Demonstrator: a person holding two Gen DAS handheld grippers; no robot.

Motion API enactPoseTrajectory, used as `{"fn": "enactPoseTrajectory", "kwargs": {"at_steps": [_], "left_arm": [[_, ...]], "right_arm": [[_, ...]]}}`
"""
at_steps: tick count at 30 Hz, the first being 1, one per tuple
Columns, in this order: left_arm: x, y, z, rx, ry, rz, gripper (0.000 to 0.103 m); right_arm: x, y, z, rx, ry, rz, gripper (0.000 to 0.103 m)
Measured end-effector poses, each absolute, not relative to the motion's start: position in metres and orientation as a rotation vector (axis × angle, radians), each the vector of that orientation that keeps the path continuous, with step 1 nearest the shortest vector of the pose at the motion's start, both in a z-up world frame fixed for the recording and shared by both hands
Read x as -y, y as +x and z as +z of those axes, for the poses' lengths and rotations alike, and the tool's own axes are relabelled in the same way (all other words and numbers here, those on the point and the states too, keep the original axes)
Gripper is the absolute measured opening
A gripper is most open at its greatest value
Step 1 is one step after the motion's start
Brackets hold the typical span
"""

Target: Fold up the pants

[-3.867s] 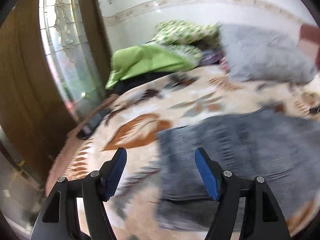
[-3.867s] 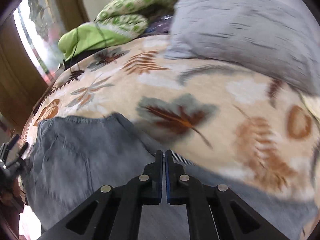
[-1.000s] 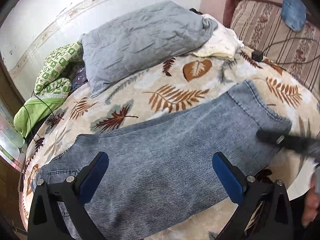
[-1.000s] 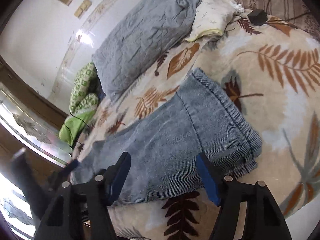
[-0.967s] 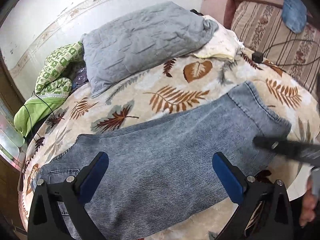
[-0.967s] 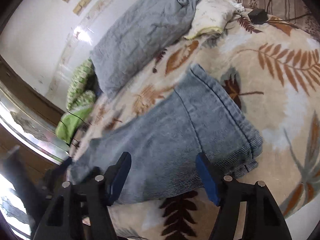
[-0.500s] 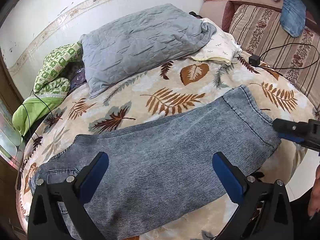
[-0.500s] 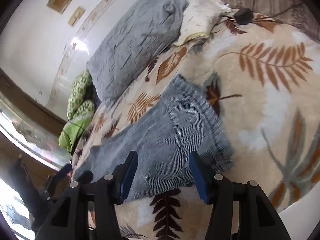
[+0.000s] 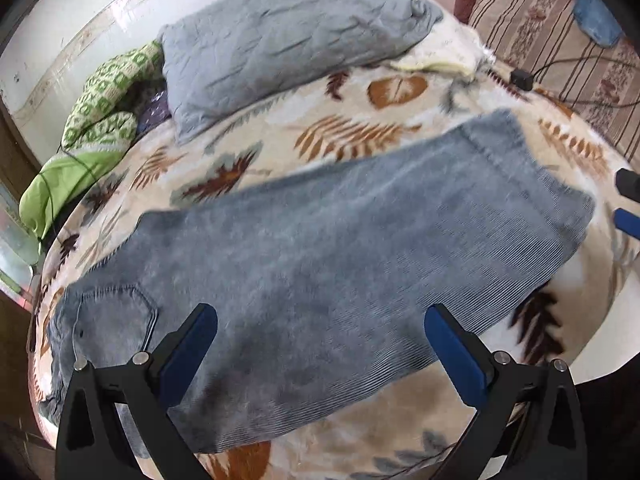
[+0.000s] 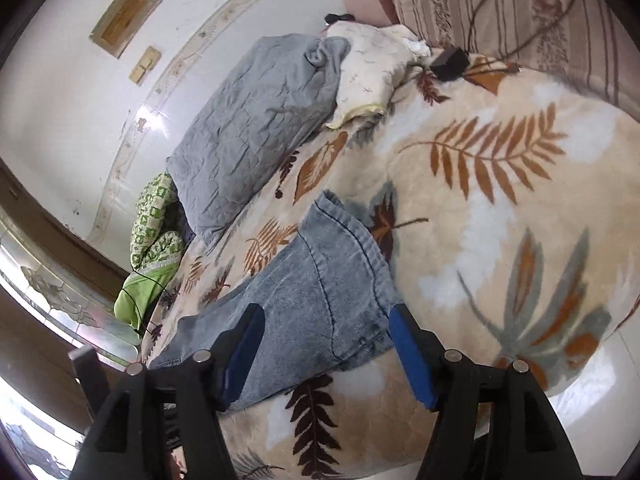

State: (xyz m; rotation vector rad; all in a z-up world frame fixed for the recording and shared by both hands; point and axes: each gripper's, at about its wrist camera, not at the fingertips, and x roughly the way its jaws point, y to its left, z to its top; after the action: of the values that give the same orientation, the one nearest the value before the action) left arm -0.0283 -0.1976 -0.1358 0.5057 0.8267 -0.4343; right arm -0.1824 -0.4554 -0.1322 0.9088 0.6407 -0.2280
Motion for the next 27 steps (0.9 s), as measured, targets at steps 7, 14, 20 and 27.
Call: {"fn": "enactPoseTrajectory", "kwargs": {"at_steps": [7,14,20,27], "left_arm": [[0.157,-0.004,-0.133,-0.819,0.459,-0.303,0.103],[0.128,0.032,-0.151,-0.883,0.451,-0.166,0.103],[0.130,0.023,-0.147,-0.868,0.454,-0.191,0.103],[0.111,0.025,-0.125,-0.794,0.443,-0.145,0.103]], "right_arm": [[0.463,-0.181,-0.161,-0.708,1.059,-0.164,0.068],[0.461,-0.172,-0.181,-0.744,1.157,-0.147,0.068],[0.452,-0.167,-0.167,-0.716,1.071,-0.214,0.068],[0.418,-0.144,-0.134,-0.687,0.871,-0.161,0.068]]}}
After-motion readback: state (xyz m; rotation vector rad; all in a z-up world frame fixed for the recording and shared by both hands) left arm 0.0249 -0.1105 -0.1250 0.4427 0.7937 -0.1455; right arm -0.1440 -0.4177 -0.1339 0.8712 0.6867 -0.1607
